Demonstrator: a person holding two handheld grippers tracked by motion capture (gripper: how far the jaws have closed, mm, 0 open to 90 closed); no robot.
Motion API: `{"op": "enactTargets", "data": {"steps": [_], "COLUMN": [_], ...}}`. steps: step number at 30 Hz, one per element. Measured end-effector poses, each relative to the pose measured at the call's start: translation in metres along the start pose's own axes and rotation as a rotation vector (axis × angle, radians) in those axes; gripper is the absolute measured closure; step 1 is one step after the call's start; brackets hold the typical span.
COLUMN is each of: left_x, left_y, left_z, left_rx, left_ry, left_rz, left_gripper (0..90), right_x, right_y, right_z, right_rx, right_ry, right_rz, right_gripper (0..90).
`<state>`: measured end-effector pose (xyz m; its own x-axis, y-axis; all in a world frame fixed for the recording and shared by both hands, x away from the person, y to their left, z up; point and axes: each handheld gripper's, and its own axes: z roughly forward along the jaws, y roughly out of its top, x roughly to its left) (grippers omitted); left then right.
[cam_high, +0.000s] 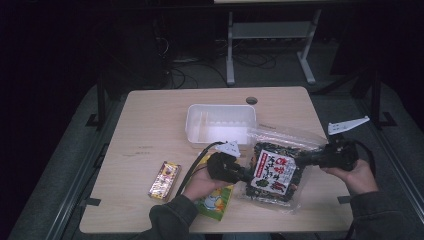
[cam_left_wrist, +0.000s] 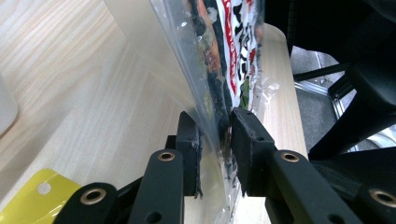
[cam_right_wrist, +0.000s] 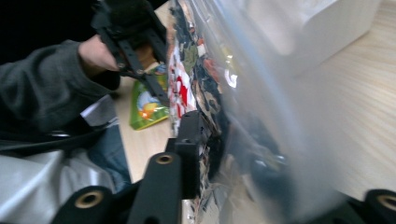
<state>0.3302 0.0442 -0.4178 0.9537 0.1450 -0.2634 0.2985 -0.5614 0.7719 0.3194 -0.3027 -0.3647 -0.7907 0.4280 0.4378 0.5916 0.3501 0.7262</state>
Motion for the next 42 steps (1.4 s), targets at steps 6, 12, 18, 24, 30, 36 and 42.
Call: {"op": "enactTargets", "data": {"steps": [6,12,18,24,30,36,42], "left_x": [0.0,-0.003,-0.004,-0.007,-0.01,-0.016,-0.02], "left_y": [0.0,-0.001,-0.009,-0.02,-0.031,-0.041,-0.052], "left_z": [-0.005,-0.017,-0.033,-0.053,-0.067,-0.078,-0.092], "left_rx": [-0.021,-0.045,-0.033,-0.038,-0.031,-0.03,-0.035], "left_ry": [0.02,0.075,0.126,0.176,0.219,0.254,0.279], "left_rz": [0.005,0.005,0.0,-0.011,-0.024,-0.024,-0.032], "left_gripper": [64.4,52.5,43.2,36.6,30.5,27.4,26.1], "right_x": [0.006,0.013,0.02,0.024,0.03,0.034,0.038], "right_y": [-0.001,0.003,0.011,0.02,0.035,0.044,0.056], "right_z": [-0.007,-0.013,-0.021,-0.027,-0.029,-0.028,-0.024], "right_rx": [-0.029,-0.036,-0.061,-0.089,-0.105,-0.112,-0.113], "right_ry": [0.051,0.022,-0.016,-0.035,-0.074,-0.097,-0.119], "right_rz": [0.002,-0.017,-0.039,-0.046,-0.054,-0.058,-0.066], "right_gripper": [77.4,77.8,78.0,78.1,78.0,78.0,78.0]}}
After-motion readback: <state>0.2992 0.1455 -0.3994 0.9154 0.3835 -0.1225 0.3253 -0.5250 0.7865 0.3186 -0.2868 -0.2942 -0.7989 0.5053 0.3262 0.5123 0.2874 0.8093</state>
